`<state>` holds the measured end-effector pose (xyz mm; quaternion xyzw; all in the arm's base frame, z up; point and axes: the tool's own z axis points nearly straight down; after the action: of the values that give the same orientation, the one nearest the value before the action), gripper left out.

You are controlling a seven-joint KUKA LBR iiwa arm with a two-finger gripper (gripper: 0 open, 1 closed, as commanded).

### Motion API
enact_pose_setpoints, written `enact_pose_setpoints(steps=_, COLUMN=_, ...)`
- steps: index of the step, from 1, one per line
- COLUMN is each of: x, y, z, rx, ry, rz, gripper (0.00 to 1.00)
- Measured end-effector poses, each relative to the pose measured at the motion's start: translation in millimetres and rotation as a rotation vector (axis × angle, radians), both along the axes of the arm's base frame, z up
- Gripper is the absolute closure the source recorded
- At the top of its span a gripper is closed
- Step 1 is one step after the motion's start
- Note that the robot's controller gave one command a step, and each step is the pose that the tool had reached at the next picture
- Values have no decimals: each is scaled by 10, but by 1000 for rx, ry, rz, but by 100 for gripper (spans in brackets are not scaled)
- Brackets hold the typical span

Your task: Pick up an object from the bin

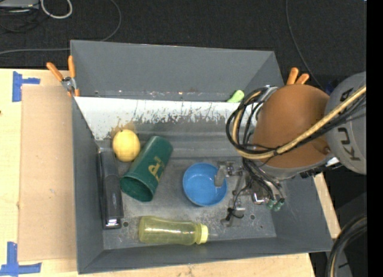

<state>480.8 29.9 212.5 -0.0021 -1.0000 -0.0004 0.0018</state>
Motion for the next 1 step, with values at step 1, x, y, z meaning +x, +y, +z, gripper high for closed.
enact_pose_setpoints(steps=1, x=0, y=0, z=0, rx=0, ry=0, rz=0, gripper=0)
